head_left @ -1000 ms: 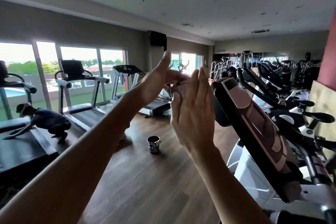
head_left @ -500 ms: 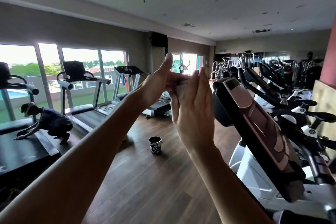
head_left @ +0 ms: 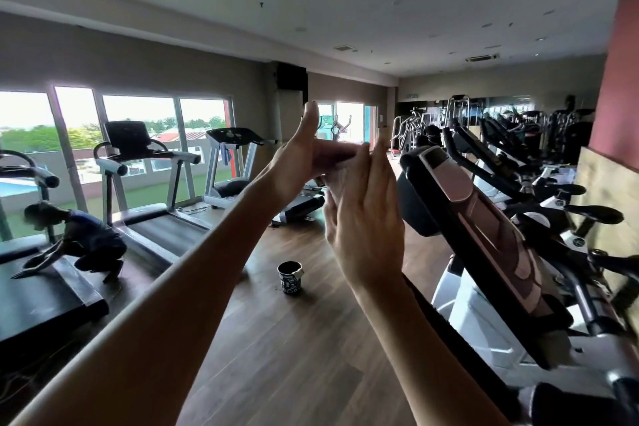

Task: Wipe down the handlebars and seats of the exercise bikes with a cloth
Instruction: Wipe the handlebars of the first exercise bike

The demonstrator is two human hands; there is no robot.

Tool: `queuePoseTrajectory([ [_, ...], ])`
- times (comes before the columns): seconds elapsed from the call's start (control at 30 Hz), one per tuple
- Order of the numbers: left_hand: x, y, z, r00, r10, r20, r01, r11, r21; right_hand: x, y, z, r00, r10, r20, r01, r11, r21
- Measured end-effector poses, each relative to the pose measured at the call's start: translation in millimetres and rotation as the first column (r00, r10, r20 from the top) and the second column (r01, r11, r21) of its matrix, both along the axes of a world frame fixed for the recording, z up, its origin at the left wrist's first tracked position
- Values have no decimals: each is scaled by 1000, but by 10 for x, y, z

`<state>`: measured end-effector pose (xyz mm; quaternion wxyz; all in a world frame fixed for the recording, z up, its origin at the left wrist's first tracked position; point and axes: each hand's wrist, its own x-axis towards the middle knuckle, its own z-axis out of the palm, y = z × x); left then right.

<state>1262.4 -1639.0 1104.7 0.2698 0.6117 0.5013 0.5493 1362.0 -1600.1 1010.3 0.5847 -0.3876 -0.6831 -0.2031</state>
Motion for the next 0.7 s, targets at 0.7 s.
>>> queuePoseTrajectory([
  [0.7,46,105,0,992,125,-19,-123,991,54,431,-99,-546,984,82,156,-66,992,-110],
])
